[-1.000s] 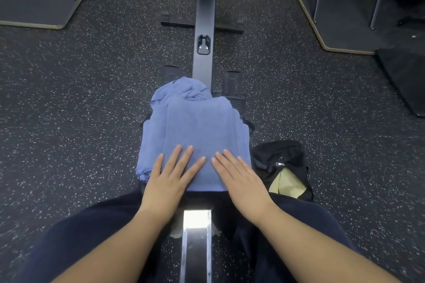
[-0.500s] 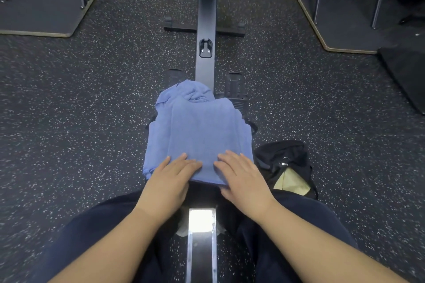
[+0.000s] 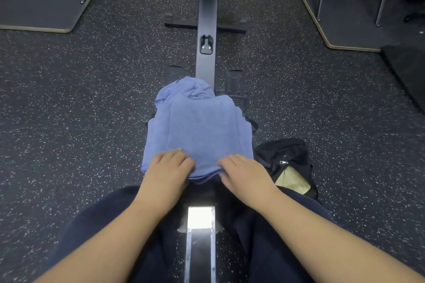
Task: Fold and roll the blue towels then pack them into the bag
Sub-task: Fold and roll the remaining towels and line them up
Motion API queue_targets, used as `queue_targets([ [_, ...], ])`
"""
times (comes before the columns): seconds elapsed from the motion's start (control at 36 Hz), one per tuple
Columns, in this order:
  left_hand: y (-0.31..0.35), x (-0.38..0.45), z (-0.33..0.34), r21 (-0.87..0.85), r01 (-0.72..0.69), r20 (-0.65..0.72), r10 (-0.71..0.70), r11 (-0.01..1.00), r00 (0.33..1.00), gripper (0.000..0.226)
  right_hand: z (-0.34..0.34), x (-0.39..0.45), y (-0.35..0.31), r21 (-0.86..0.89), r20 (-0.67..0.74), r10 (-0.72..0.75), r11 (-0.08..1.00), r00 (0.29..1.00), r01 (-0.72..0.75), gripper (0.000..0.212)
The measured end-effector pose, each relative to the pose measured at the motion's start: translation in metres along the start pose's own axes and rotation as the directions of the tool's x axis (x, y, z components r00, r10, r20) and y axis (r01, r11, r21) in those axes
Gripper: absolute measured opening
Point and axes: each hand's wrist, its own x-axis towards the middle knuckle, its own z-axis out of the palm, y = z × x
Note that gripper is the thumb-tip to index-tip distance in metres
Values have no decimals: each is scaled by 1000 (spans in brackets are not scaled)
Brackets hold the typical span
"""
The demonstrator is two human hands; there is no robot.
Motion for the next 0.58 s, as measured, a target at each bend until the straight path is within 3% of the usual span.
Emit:
queue_targets([
  [0.08, -3, 0, 5, 4, -20, -12, 20, 1000, 1000, 15, -7, 2, 7, 16, 18, -17, 1000, 1000, 17, 26],
  [0.22, -16, 4, -3, -52, -77, -102, 71, 996, 992, 26, -12, -2, 18, 45, 65, -134, 990, 989, 131, 25],
  [0.33, -27, 6, -10, -51, -154, -3, 154, 987, 988, 29, -9, -4, 19, 54, 88, -117, 992, 989, 113, 28],
  [0.44, -38, 3, -21, -210, -18, 140, 48, 977, 989, 17, -9, -7, 20, 54, 152, -18, 999, 988, 10, 29],
  [0.5, -40, 0, -23, -267, 38, 133, -2, 963, 991, 10, -12, -7, 20, 71, 145, 29, 997, 989, -40, 26],
  [0.58, -41, -4, -22, -302, 93, 120, -59, 949, 991, 23, -13, -6, 20, 102, 166, 74, 990, 983, -92, 13],
])
